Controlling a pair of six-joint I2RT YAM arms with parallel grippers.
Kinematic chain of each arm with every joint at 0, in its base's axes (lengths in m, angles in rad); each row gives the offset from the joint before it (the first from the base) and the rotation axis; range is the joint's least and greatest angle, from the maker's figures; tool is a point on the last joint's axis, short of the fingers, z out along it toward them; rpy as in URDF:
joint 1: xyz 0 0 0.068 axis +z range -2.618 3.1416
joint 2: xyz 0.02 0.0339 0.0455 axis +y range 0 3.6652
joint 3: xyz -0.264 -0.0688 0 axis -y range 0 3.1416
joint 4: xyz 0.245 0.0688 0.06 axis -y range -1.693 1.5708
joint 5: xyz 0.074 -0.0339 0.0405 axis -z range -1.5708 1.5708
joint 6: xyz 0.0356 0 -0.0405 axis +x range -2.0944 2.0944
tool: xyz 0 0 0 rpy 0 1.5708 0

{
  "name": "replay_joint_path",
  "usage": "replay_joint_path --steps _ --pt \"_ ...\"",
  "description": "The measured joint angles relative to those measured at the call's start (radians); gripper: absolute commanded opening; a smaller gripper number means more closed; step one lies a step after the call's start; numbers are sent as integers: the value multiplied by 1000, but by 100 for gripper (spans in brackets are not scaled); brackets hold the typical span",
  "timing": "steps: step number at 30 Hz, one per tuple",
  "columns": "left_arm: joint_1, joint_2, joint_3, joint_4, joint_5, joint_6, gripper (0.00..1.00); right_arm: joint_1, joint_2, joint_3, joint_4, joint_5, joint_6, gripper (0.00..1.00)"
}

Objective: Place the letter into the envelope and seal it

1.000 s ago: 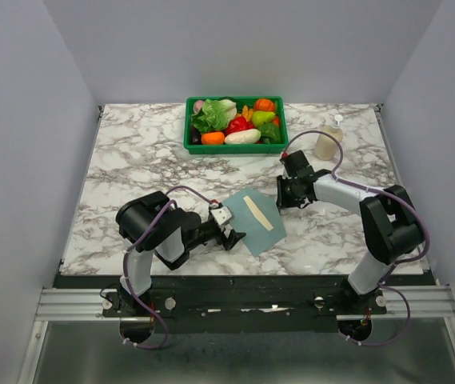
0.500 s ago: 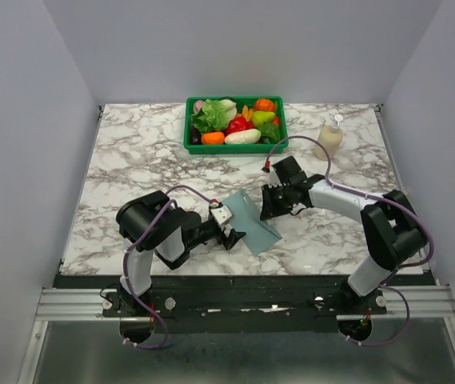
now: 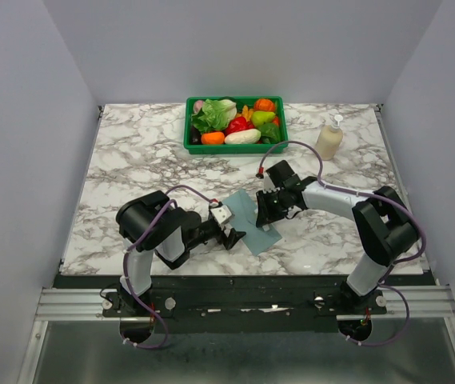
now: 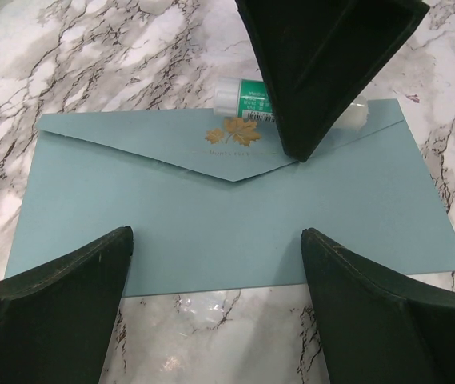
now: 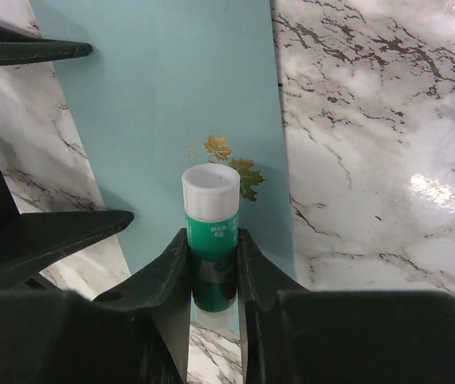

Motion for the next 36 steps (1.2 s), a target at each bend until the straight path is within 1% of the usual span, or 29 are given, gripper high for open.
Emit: replay_joint_path --steps 2,3,5,7,8,9,13,15,17,20,23,28,36 --pt "0 -6 0 -4 -9 -16 85 0 0 0 0 0 2 1" --pt "0 -10 -2 -8 -18 -21 77 0 0 0 0 1 3 1" --pt "0 -41 -12 -36 -52 -39 66 0 0 0 1 3 4 1" --pt "2 -87 -29 -76 -91 -53 42 0 0 0 1 6 8 1" --pt "3 -116 -35 -98 -113 -63 29 0 0 0 2 7 11 1" --pt "3 -144 -36 -116 -129 -62 0 0 0 0 2 8 11 1" --pt "6 -290 2 -193 -190 -61 0 0 0 -2 4 8 15 1" --pt "6 -335 52 -231 -206 -60 0 0 0 -2 6 8 19 1" --pt "7 -346 104 -257 -206 -54 0 0 1 -3 10 8 22 1" --pt "7 -307 202 -306 -184 -48 0 0 1 -3 11 8 24 1" --pt "7 -235 257 -332 -156 -48 0 0 1 -4 14 8 31 1" --pt "6 -154 265 -384 -153 -49 0 0 1 -5 15 8 37 1" --pt "-11 -123 263 -385 -142 -49 0 0 2 -5 18 7 45 1"
